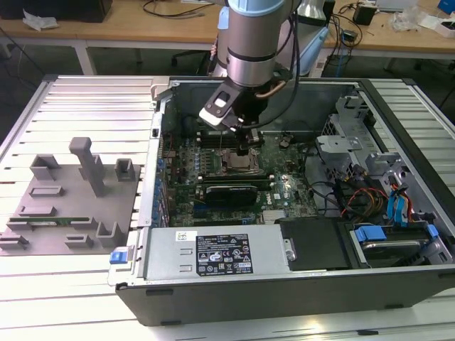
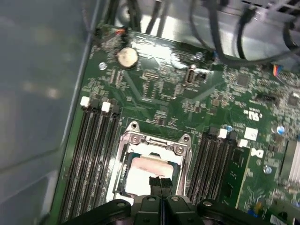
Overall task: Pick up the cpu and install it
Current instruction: 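Close the cpu cover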
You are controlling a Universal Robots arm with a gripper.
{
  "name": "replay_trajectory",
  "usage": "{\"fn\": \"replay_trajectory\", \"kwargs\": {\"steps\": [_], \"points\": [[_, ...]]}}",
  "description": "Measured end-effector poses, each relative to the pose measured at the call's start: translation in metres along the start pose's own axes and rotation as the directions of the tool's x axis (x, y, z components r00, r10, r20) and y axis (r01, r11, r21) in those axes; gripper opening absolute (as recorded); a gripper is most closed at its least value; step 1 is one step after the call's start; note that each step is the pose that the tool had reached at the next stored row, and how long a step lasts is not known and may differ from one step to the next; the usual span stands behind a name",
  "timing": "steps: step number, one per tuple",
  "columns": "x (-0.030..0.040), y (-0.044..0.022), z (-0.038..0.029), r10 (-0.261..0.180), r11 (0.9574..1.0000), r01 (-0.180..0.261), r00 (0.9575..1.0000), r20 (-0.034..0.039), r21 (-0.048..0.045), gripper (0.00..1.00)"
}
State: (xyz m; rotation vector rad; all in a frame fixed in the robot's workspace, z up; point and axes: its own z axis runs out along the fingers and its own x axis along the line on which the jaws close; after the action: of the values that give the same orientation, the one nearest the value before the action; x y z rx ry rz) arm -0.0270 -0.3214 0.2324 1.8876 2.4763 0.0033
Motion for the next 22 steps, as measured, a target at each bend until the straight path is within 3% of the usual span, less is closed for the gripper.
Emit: {"fn": "replay_trajectory", "kwargs": {"steps": [2, 4, 6, 8, 11, 13, 15, 16, 17, 18, 19, 20, 22], "points": [[0.0, 0.0, 0.0, -0.05, 0.9988, 0.05, 0.9988, -0.0009, -0.001, 0.11], [0.0, 0.0, 0.0, -0.124, 0.9922, 0.124, 0.9922, -0.0021, -0.0027, 0.11], [0.0, 0.0, 0.0, -0.164, 0.9864, 0.164, 0.9864, -0.0028, -0.0036, 0.11], [0.0, 0.0, 0.0, -0.214, 0.9768, 0.214, 0.9768, -0.0035, -0.0049, 0.11], [0.0, 0.0, 0.0, -0.292, 0.9564, 0.292, 0.9564, -0.0045, -0.0068, 0.11], [0.0, 0.0, 0.0, -0.349, 0.937, 0.349, 0.937, -0.0051, -0.0084, 0.11], [0.0, 0.0, 0.0, -0.388, 0.9217, 0.388, 0.9217, -0.0056, -0.0095, 0.11], [0.0, 0.0, 0.0, -0.42, 0.9076, 0.42, 0.9077, -0.0058, -0.0105, 0.11], [0.0, 0.0, 0.0, -0.459, 0.8882, 0.459, 0.8883, -0.0062, -0.0117, 0.11], [0.0, 0.0, 0.0, -0.488, 0.8731, 0.487, 0.8731, -0.0064, -0.0125, 0.11], [0.0, 0.0, 0.0, -0.523, 0.8525, 0.523, 0.8525, -0.0065, -0.0135, 0.11], [0.0, 0.0, 0.0, -0.547, 0.8373, 0.547, 0.8373, -0.0067, -0.0144, 0.11], [0.0, 0.0, 0.0, -0.576, 0.8176, 0.576, 0.8176, -0.0067, -0.0153, 0.11]]}}
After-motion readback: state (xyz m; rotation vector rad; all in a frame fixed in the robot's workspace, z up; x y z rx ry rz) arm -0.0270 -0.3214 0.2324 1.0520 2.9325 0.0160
